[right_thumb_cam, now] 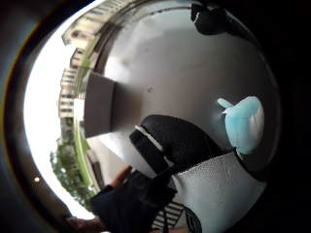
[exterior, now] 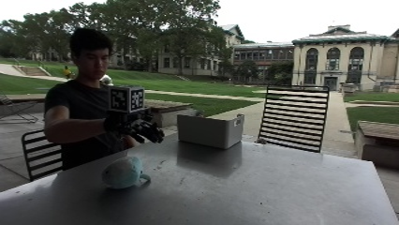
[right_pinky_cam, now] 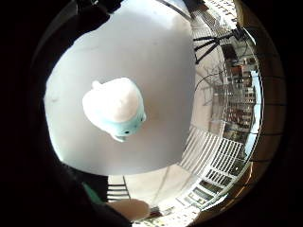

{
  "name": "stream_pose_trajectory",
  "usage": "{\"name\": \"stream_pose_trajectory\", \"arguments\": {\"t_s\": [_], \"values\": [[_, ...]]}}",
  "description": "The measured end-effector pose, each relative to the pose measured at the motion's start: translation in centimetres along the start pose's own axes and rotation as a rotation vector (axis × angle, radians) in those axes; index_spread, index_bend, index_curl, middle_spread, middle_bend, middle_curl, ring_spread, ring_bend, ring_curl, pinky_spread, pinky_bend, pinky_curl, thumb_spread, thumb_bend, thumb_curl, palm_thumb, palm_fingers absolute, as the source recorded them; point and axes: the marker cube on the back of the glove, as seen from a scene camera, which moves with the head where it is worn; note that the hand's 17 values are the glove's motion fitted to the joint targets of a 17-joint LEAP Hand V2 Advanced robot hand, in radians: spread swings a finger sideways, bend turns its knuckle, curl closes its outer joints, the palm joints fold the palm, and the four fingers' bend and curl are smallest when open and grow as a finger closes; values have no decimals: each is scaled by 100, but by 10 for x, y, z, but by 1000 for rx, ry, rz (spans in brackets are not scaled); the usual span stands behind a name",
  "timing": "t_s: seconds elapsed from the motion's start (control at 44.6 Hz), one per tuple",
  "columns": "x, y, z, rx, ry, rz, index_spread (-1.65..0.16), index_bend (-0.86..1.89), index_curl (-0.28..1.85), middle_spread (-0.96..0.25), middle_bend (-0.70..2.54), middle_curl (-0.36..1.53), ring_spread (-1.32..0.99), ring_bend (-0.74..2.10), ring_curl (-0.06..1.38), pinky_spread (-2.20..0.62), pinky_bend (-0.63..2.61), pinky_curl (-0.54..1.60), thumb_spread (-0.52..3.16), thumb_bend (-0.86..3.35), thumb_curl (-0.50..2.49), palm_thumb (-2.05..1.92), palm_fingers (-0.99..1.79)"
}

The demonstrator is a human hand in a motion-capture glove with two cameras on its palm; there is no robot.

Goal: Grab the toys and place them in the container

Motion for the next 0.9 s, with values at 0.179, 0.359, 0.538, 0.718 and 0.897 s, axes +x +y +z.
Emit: {"name": "stream_pose_trajectory", "arguments": {"t_s": [0.179,0.359,0.538,0.718,0.897], "values": [[41,3,51,-47,-7,39,-38,46,44,-15,42,46,-21,45,22,-3,81,20,108,-5,25,-5,15],[66,9,99,-104,-57,77,-39,55,48,-18,54,49,-23,44,22,-3,63,16,111,-4,25,-3,28],[69,11,125,-122,-91,97,-33,57,48,-20,55,49,-26,59,25,-1,69,16,120,5,29,14,67],[62,17,136,-74,-57,148,-25,59,52,-22,44,47,-32,68,30,-26,92,26,128,24,37,49,95],[56,12,133,-40,-64,168,-20,64,59,-28,52,52,-40,75,35,-41,87,30,121,34,48,74,116]]}}
